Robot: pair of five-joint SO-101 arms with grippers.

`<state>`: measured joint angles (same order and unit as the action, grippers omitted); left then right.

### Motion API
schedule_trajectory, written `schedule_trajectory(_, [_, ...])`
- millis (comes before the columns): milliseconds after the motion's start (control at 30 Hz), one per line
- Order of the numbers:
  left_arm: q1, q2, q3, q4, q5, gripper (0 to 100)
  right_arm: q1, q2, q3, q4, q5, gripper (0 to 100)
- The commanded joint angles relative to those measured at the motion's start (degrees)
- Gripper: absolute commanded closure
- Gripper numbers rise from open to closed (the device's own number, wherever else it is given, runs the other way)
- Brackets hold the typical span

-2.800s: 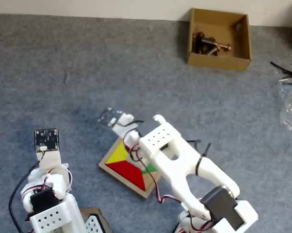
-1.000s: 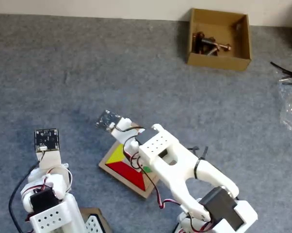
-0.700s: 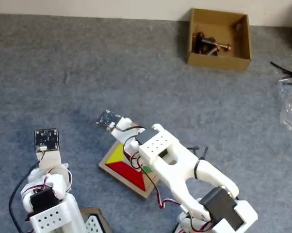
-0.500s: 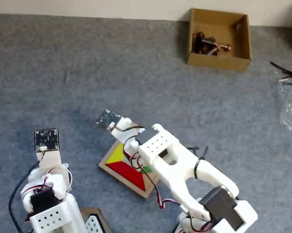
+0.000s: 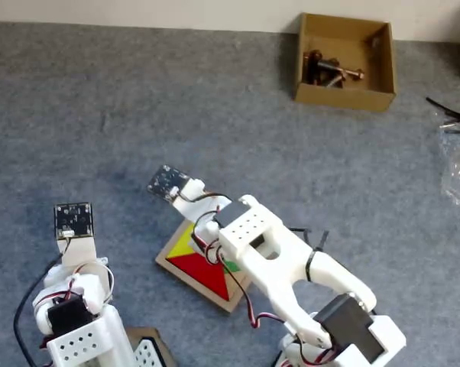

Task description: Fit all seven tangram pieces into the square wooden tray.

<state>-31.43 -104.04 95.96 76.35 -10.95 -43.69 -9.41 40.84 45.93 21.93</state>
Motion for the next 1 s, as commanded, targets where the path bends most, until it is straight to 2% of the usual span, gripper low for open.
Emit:
schedule_trajectory(0, [0.8, -0.3, 1.2, 0.3, 0.5, 99, 2.7, -0.1, -1.0, -1.1, -0.6, 99.5])
schedule_trajectory(567, [0.8, -0.3, 1.2, 0.3, 0.5, 99, 3.3, 0.0, -0.9, -5.5, -0.6, 99.5])
schedule_trajectory(833, [0.8, -0.3, 1.2, 0.3, 0.5, 99, 9.1, -0.3, -2.8, 0.9, -0.6, 99.5])
schedule_trajectory(967, [0.8, -0.3, 1.2, 0.3, 0.5, 99, 10.2, -0.3, -3.0, 1.0, -0.4, 99.5])
